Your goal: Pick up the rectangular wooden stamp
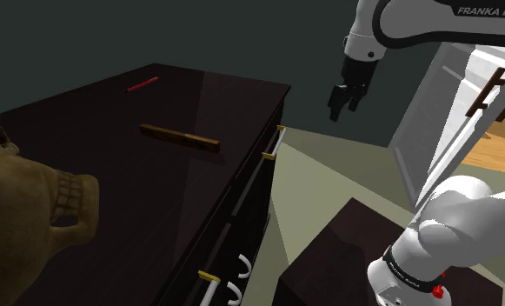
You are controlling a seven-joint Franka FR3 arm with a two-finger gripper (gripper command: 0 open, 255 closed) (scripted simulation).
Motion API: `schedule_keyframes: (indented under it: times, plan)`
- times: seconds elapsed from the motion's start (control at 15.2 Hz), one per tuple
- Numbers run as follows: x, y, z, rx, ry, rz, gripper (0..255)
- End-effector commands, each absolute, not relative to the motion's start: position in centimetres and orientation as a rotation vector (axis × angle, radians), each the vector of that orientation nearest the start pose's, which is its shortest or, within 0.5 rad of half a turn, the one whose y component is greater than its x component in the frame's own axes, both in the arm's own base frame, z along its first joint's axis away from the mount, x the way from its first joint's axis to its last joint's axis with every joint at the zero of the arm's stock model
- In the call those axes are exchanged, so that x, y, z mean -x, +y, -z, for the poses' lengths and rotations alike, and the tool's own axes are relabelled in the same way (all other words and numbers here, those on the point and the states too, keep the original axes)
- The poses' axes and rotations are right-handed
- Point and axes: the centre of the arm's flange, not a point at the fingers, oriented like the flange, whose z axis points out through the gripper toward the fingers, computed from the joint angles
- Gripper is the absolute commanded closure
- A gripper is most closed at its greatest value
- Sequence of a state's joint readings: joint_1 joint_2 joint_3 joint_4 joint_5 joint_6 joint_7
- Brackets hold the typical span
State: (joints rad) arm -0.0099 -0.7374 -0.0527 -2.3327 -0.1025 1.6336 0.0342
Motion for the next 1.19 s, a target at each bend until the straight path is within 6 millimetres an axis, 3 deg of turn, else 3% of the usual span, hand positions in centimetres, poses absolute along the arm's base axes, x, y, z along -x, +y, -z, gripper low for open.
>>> schedule_keyframes:
  times: [0.0, 0.59, 1.12]
  plan:
    - [-32.5, -3.5, -59.2, 3.206, 0.127, 0.059, 0]
    - [-40.1, 5.6, -59.8, 3.194, -0.106, 0.028, 0]
    - [-45.6, 14.5, -60.2, 3.169, -0.310, 0.000, 0]
